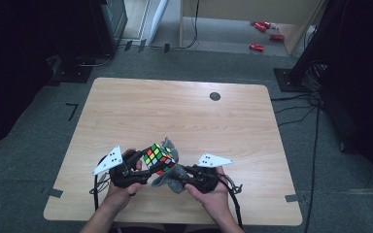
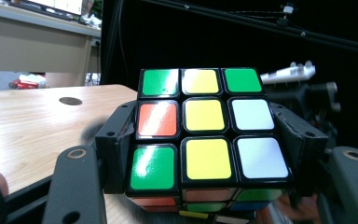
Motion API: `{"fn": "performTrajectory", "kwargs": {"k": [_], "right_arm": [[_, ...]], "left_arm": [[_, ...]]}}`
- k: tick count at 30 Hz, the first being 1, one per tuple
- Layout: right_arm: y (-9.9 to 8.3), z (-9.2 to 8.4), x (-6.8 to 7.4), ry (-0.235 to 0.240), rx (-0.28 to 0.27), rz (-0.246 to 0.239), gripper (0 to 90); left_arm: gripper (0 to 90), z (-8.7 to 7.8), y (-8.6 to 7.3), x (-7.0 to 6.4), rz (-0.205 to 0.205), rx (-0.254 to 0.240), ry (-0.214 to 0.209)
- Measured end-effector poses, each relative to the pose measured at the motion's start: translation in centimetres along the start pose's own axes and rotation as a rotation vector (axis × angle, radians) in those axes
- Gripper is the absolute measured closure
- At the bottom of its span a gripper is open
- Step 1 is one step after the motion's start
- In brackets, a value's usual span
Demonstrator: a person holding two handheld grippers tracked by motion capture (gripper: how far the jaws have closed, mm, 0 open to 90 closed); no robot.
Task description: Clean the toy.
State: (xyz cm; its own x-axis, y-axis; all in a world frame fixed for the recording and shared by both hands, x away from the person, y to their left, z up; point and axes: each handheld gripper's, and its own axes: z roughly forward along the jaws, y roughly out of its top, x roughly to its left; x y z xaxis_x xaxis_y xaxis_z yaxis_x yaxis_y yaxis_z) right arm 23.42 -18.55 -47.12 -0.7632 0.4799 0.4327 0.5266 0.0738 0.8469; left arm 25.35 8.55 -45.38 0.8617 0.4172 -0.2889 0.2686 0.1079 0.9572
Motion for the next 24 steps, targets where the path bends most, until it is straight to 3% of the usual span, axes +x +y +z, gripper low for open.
{"fn": "performTrajectory", "kwargs": {"k": [3,5,7,9,13,17,20,24], "right_arm": [[0.0,0.2,0.2,-0.009,0.04,-0.051,66.0],[0.6,-0.8,-0.1,-0.04,-0.01,-0.061,66.0],[1.0,-1.9,-0.4,-0.065,-0.083,-0.028,65.9],[1.1,-2.1,-0.2,-0.079,-0.107,-0.044,65.7],[0.5,-0.7,0.8,-0.031,-0.06,-0.08,65.5],[-0.4,1.1,1.7,0.033,0.005,-0.071,65.6],[-0.4,1.5,2.4,0.059,-0.017,-0.044,66.0],[-0.5,1.0,1.7,0.091,-0.091,0.075,67.1]], "left_arm": [[34.4,-0.3,0.1,0.3,-0.003,-0.001,0.026],[34.4,-0.4,0.1,0.5,-0.004,-0.003,0.027],[34.4,-0.3,0.1,0.5,-0.009,0.0,0.027],[34.4,-0.2,0.1,0.4,-0.013,-0.002,0.023],[34.4,-0.3,0.2,0.5,-0.03,-0.015,0.025],[34.4,-0.4,0.3,0.6,-0.06,-0.041,0.027],[34.4,-0.3,0.2,0.4,-0.076,-0.061,0.024],[34.4,-0.4,0.3,0.5,-0.085,-0.069,0.044]]}}
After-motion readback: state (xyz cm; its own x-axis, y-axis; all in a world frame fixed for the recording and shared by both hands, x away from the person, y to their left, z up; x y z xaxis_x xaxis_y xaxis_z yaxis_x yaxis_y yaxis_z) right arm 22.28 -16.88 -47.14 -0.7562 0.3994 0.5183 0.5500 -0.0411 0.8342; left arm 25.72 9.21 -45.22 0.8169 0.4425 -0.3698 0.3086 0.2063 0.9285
